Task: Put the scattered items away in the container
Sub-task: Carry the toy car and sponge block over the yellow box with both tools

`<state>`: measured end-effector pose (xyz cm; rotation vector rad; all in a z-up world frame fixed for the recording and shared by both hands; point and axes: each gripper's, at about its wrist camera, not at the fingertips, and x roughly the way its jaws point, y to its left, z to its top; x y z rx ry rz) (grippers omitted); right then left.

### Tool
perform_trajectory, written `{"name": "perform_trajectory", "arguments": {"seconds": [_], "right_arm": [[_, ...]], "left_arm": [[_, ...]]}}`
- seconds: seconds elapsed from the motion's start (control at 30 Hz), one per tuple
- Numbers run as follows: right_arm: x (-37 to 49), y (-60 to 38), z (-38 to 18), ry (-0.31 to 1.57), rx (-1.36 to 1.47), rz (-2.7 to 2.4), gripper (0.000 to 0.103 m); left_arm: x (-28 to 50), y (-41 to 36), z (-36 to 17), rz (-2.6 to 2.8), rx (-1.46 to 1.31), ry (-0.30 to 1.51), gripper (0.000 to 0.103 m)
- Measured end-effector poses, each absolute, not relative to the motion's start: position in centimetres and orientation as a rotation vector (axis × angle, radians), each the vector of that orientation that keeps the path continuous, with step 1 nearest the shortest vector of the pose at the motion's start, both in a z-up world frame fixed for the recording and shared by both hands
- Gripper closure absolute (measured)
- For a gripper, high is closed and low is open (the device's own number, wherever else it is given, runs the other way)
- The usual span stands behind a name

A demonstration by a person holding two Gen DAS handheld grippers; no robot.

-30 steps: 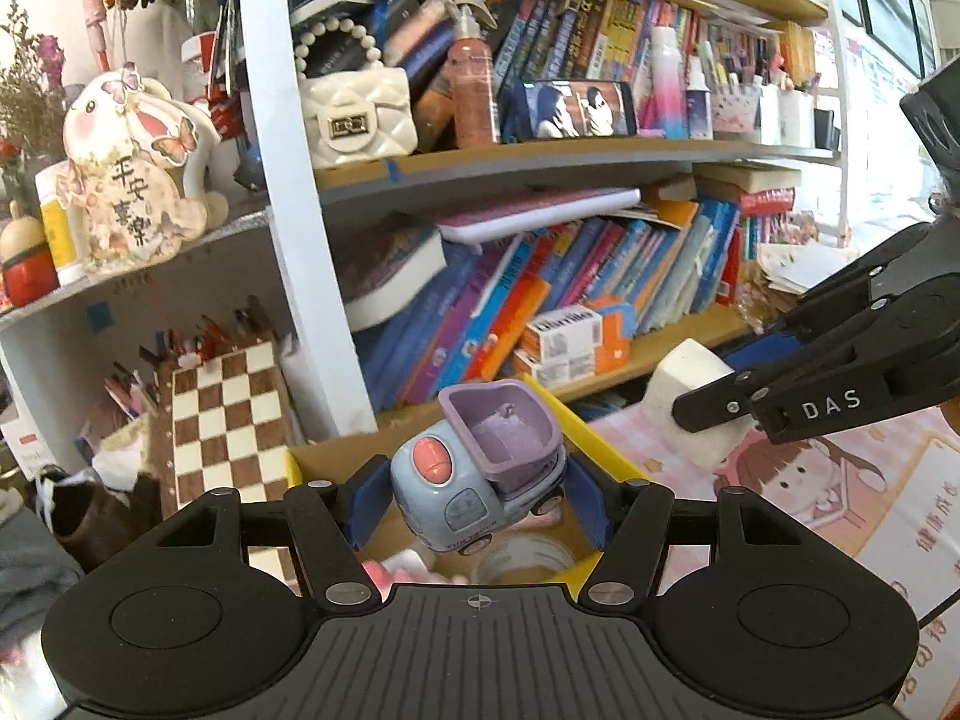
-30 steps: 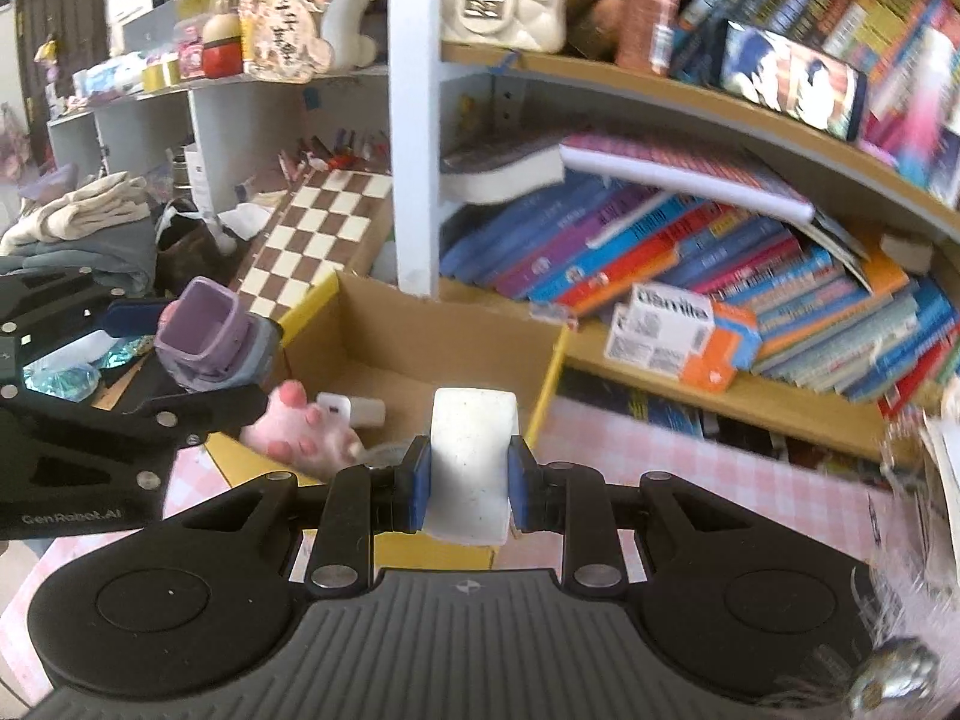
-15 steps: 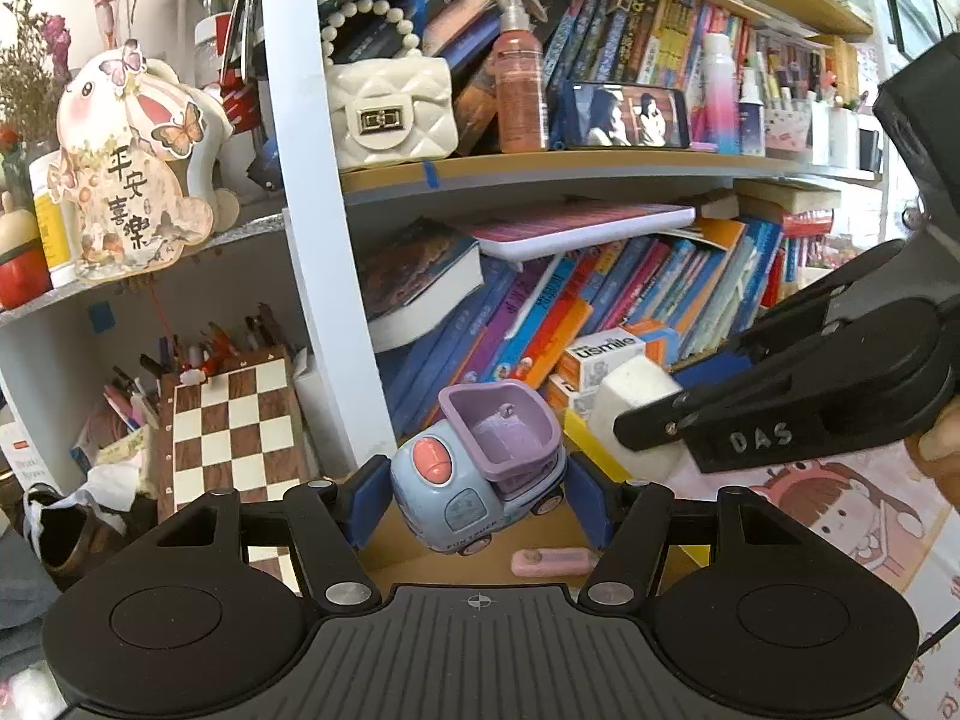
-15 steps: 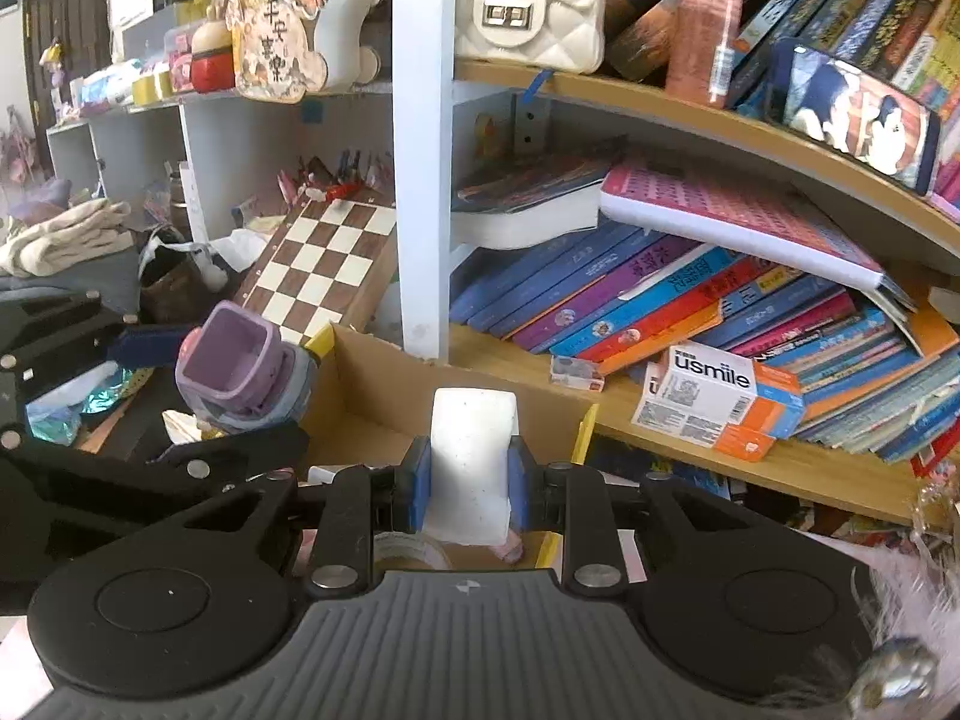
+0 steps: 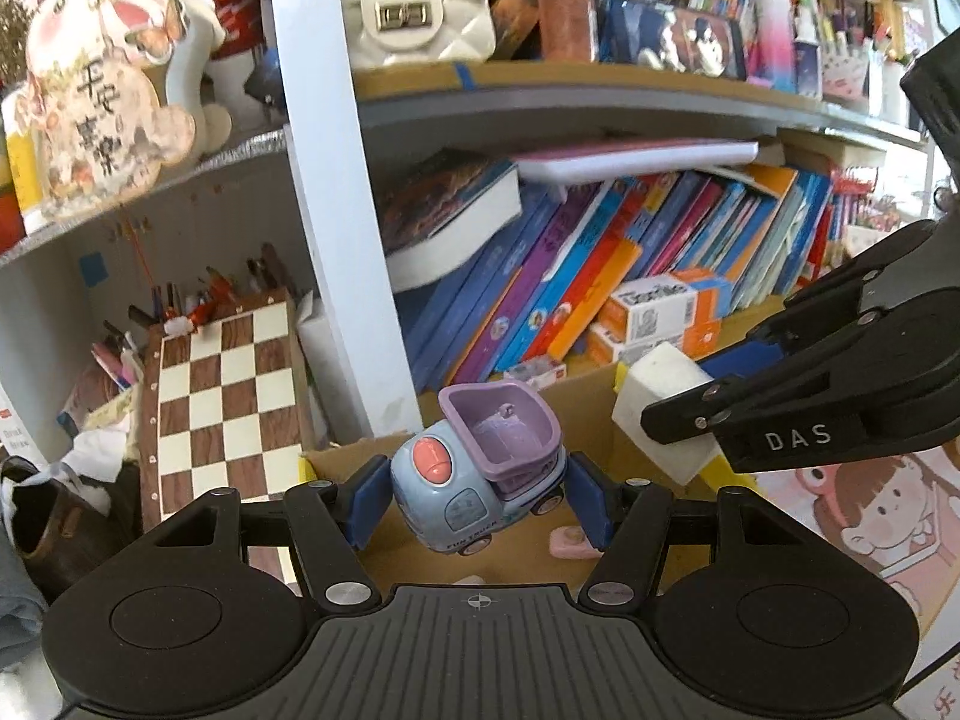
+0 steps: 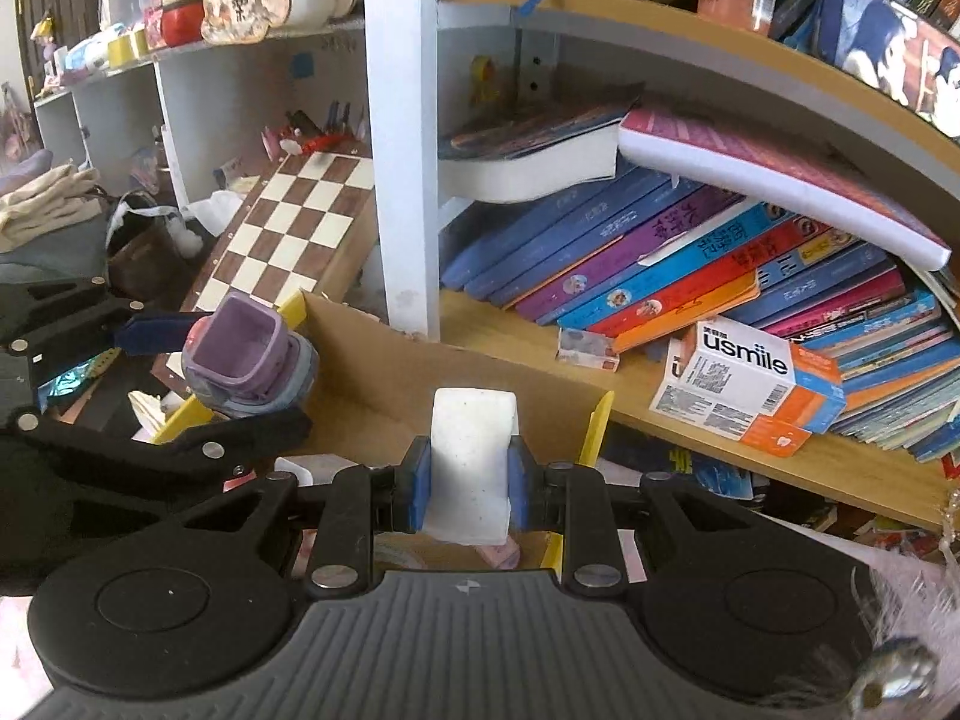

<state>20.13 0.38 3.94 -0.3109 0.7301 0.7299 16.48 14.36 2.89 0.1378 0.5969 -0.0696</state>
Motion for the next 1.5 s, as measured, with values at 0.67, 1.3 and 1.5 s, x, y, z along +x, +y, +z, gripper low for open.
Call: {"name": "perform_trajectory", "arguments": {"seconds": [0.67, 1.3, 1.5], "right_arm": [[23.6, 2.7, -1.0, 0.818, -0.352, 0.757, 0.079], [25.8, 4.5, -3.8, 0.848, -0.407, 0.783, 0.079], [26.7, 5.1, -4.5, 0.853, -0.428, 0.792, 0.079]], "left_arm": [[20.6, 15.3, -2.0, -0.072, 0.15, 0.764, 0.04], [23.3, 15.6, -3.6, -0.07, 0.158, 0.84, 0.04], [24.0, 16.2, -3.9, -0.065, 0.131, 0.865, 0.04]]}}
